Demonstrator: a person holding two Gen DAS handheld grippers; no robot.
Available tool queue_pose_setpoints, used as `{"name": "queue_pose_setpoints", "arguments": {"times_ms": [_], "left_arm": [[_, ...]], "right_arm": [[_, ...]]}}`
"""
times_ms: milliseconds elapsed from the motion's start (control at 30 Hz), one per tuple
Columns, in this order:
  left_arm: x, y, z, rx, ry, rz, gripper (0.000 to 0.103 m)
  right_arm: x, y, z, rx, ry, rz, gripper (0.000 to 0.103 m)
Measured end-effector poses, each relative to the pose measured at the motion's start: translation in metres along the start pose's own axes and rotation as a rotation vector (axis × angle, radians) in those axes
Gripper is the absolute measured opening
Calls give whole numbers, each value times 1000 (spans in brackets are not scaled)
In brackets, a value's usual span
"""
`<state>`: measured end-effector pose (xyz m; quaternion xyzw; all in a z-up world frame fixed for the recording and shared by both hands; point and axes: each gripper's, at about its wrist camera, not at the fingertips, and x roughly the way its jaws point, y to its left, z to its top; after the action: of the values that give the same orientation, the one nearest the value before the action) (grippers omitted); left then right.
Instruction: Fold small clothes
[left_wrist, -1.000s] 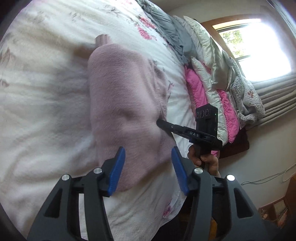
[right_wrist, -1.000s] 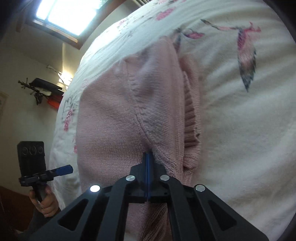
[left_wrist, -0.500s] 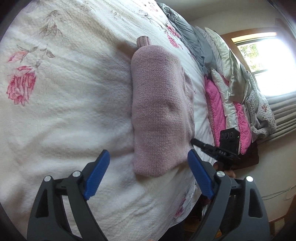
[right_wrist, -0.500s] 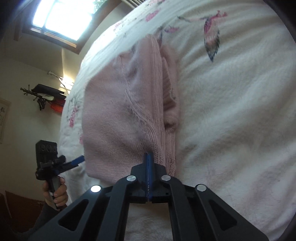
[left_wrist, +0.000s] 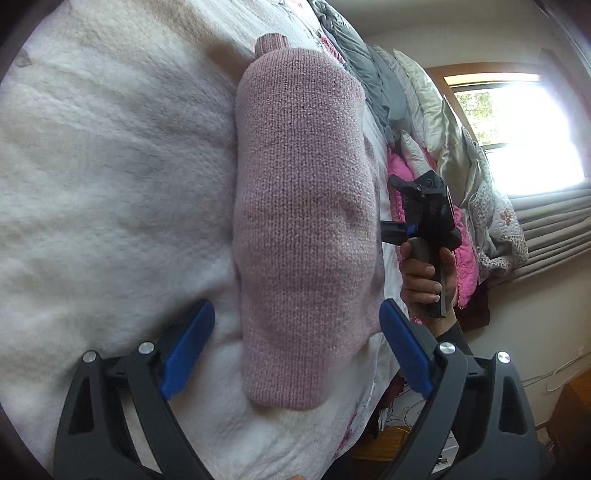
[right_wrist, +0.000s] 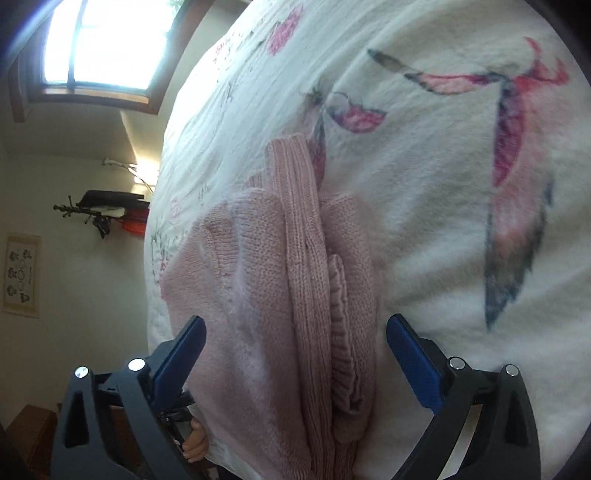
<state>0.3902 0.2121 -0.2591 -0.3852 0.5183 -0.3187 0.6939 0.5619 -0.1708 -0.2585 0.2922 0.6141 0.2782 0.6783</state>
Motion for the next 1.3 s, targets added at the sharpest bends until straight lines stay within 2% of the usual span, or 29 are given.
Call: {"name": "queue_pose_setpoints", "arguments": {"times_ms": [133, 200, 267, 333, 367, 433, 533, 600, 700, 833, 933, 1033, 1067, 1100, 1133, 1167, 1233, 1300], "left_arm": [[22, -9, 8, 31, 35, -21, 90], [33, -13, 10, 44, 43, 8, 90], [39, -13, 14, 28, 27, 48, 82], [42, -13, 15, 6, 38, 102, 62], [43, -15, 16, 2, 44, 122, 57], [40, -20, 15, 1, 57, 159, 45], [23, -35, 15, 7, 48, 207, 39], [7, -49, 13, 22, 32, 225, 38], [-24, -68, 0, 60, 26, 248, 38], [-89, -72, -38, 95, -6, 279, 38], [-143, -54, -80, 82, -56, 300, 38], [-168, -17, -121, 12, -60, 307, 43], [-168, 1, -130, -35, -45, 315, 45], [-166, 21, -139, -93, -25, 338, 54], [-163, 37, -146, -130, 0, 373, 60], [-163, 45, -152, -134, 8, 373, 60], [-177, 41, -159, -120, -30, 349, 64], [-205, 26, -163, -84, -124, 398, 73]], "right_arm": [[24, 13, 10, -39, 17, -41, 100], [36, 21, 11, -65, 20, -76, 100], [40, 24, 10, -70, 12, -89, 100], [40, 30, 7, -68, 0, -79, 77], [38, 30, 6, -54, 1, -47, 58], [36, 41, 1, -64, -31, -66, 54], [28, 62, -11, -78, -70, -47, 51], [21, 79, -21, -91, -89, -25, 50], [19, 104, -42, -98, -106, 8, 50], [36, 139, -84, -124, -70, 111, 50], [70, 160, -122, -156, -8, 161, 50], [119, 160, -154, -138, 77, 189, 52], [136, 158, -161, -138, 105, 160, 57], [153, 155, -168, -136, 128, 102, 67], [166, 152, -171, -133, 127, 11, 73], [170, 151, -174, -132, 115, -7, 78], [158, 152, -175, -83, 76, -8, 84], [128, 164, -175, -96, -23, -9, 94]]}}
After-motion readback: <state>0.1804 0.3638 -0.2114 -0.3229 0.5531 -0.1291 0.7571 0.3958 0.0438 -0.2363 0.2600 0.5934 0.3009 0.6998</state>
